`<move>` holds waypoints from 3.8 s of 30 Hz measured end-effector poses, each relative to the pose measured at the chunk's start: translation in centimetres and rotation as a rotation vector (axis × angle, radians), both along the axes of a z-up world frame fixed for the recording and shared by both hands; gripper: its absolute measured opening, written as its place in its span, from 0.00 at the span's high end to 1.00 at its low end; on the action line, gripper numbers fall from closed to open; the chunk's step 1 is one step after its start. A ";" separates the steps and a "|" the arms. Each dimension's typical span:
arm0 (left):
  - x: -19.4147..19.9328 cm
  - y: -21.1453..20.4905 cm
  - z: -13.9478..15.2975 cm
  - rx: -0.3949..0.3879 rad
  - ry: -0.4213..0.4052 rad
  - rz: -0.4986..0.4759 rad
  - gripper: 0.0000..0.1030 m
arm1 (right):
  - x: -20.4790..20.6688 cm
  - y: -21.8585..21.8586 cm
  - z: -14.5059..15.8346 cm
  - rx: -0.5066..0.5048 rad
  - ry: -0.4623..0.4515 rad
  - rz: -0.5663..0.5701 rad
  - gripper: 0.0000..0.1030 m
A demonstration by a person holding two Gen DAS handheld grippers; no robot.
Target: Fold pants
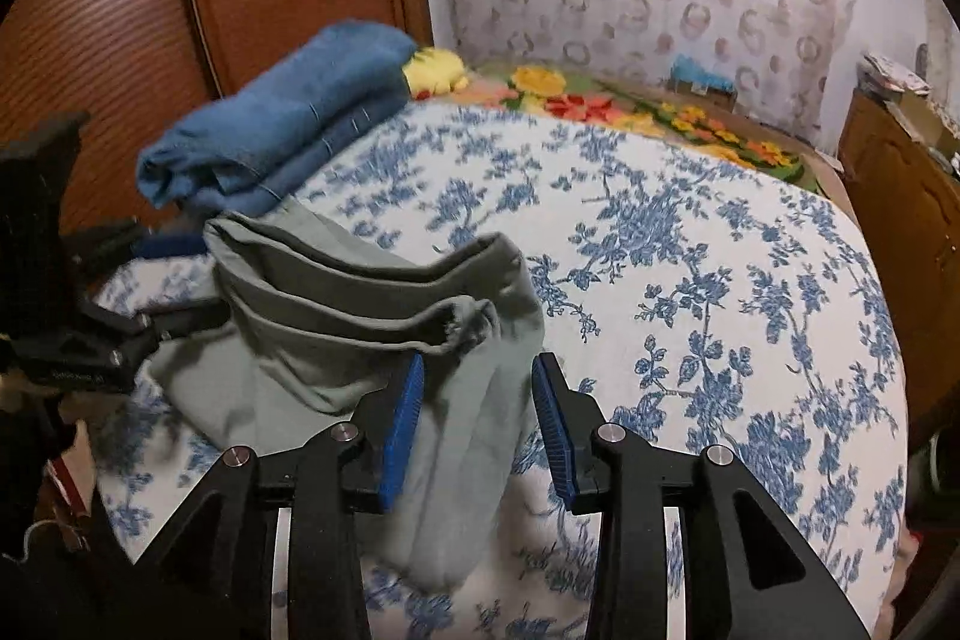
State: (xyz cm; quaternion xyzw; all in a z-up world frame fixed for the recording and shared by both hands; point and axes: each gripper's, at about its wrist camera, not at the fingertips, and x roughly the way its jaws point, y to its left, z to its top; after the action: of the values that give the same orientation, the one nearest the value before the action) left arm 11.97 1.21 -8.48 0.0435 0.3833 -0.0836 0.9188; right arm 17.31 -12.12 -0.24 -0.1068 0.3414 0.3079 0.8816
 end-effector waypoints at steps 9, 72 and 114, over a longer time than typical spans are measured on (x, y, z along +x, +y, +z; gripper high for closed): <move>1.5 0.2 0.2 0.001 0.004 -0.003 0.27 | 2.9 1.9 -0.1 -0.016 0.026 0.066 0.63; -6.8 1.1 0.5 -0.160 -0.052 -0.008 0.90 | -5.7 -4.8 -1.3 0.082 -0.003 -0.083 0.92; -12.5 -0.5 1.2 -0.114 0.000 -0.118 0.91 | -10.3 -6.6 -0.8 0.174 0.091 0.023 0.95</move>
State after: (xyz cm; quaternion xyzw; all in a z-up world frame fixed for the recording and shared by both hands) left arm -0.54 0.67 -7.25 0.0138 0.3748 -0.1590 0.9133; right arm 7.02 -18.77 -1.00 -0.0198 0.3519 0.3511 0.8675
